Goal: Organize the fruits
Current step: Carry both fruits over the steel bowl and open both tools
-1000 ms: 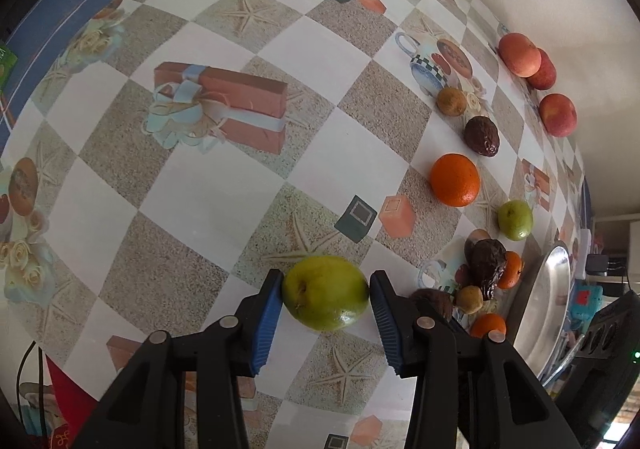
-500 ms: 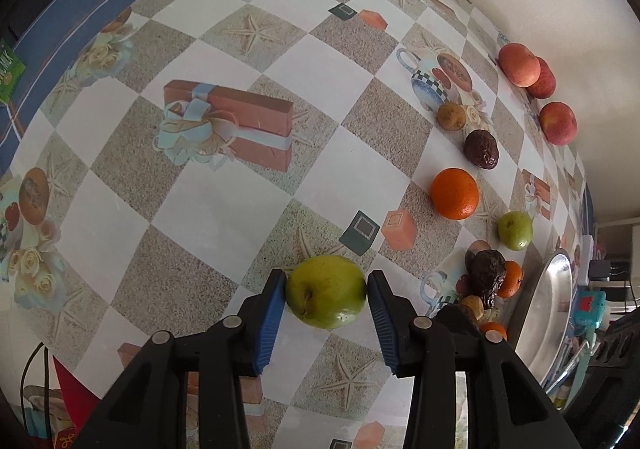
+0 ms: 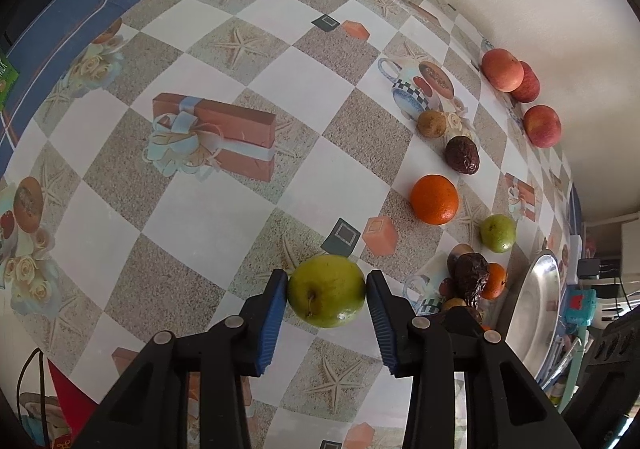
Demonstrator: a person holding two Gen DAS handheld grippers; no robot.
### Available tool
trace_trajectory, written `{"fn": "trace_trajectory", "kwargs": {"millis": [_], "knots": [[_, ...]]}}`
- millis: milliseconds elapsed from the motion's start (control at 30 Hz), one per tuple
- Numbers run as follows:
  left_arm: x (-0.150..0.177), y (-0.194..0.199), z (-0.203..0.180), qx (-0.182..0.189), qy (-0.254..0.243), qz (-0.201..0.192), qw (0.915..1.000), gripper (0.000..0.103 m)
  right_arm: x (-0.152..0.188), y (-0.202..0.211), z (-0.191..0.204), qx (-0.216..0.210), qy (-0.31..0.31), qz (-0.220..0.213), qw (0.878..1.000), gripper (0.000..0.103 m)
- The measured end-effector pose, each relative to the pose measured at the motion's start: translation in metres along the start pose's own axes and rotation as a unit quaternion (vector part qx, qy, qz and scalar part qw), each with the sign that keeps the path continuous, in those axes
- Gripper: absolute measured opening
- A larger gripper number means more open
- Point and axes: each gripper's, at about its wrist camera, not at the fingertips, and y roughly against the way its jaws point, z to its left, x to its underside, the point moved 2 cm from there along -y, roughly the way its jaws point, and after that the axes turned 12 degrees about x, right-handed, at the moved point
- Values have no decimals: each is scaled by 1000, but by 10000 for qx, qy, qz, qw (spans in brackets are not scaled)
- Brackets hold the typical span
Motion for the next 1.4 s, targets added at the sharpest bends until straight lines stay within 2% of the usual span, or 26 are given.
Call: {"fn": "trace_trajectory", "kwargs": {"millis": [200, 400, 600, 700, 800, 933, 1233, 1400], "knots": [[-1, -1, 0, 37, 14, 9, 10000, 43, 0, 0, 0, 52, 32, 0, 10000, 33], [-2, 4, -12, 62, -148, -84, 9998, 43, -3, 12, -3, 37, -8, -217, 9998, 33], [-6, 6, -45, 169, -514, -142, 9984, 43, -13, 32, -13, 109, -148, -580, 9981, 33], [-7, 2, -65, 214, -717, -76, 9972, 43, -18, 42, -22, 106, -280, -719, 9970, 33], [-4, -6, -87, 231, -941, 13, 9953, 43, -24, 49, -36, 274, -465, -804, 9953, 33], [6, -18, -124, 347, -1383, 166, 9896, 43, -30, 59, -66, 484, -828, -940, 9909, 33], [47, -60, -202, 617, -2323, 623, 9687, 43, -36, 77, -142, 931, -1733, -1091, 9744, 33], [62, -80, -219, 673, -2488, 823, 9627, 43, -34, 81, -169, 1229, -2010, -1097, 9656, 33]]}}
